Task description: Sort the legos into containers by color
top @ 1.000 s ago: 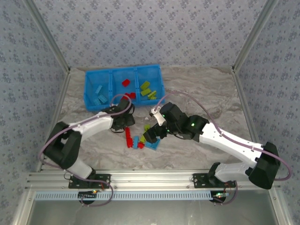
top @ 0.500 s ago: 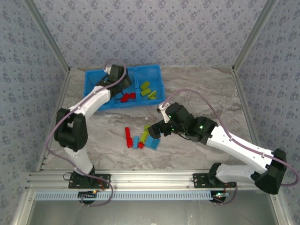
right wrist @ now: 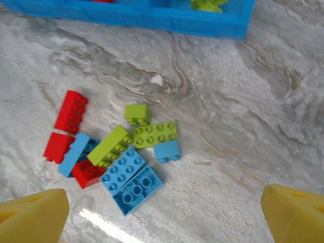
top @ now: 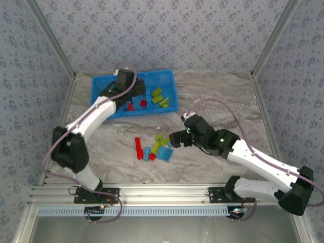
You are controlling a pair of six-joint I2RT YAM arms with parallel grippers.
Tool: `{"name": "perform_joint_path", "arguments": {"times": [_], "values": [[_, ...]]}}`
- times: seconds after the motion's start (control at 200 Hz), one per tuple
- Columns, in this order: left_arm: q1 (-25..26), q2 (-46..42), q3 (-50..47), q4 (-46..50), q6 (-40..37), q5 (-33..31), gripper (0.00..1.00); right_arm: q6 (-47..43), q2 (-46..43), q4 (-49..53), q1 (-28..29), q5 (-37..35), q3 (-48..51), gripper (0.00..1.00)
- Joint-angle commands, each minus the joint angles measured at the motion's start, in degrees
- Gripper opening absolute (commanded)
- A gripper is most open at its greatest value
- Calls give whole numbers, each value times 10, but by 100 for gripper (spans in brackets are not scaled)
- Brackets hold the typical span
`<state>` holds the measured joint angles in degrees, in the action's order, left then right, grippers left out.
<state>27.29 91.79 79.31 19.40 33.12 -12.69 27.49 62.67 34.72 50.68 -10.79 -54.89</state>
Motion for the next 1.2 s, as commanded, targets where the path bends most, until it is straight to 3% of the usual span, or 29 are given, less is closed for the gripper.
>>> {"name": "perform_joint_path", "arguments": {"times": [0.0, 0.13, 0.27, 0.465, 0.68, 0.775, 0.894, 1.029, 1.194], "values": [[66, -110, -66, -1, -100, -19, 77, 51, 33, -19, -14, 13, 12, 100], [143, -233, -168, -12, -193, -38, 76, 81, 103, -56, -19, 56, 15, 99], [183, -339, -263, 3, -255, 29, 76, 91, 183, -101, -10, 60, 14, 94], [209, -431, -338, 32, -252, 96, 78, 47, 274, -138, -25, 44, 15, 75], [212, -463, -363, 54, -230, 62, 82, 46, 309, -152, -18, 75, 0, 74], [212, -442, -359, 48, -174, 56, 81, 58, 287, -157, -18, 65, 10, 75], [235, -360, -334, 29, -94, 108, 77, 81, 211, -153, -29, 40, 48, 78], [297, -224, -279, 44, -111, 95, 75, 115, 76, -107, -74, 19, 103, 83], [318, -50, -175, 92, -152, 108, 70, 124, -62, 20, -180, 22, 140, 85]]}}
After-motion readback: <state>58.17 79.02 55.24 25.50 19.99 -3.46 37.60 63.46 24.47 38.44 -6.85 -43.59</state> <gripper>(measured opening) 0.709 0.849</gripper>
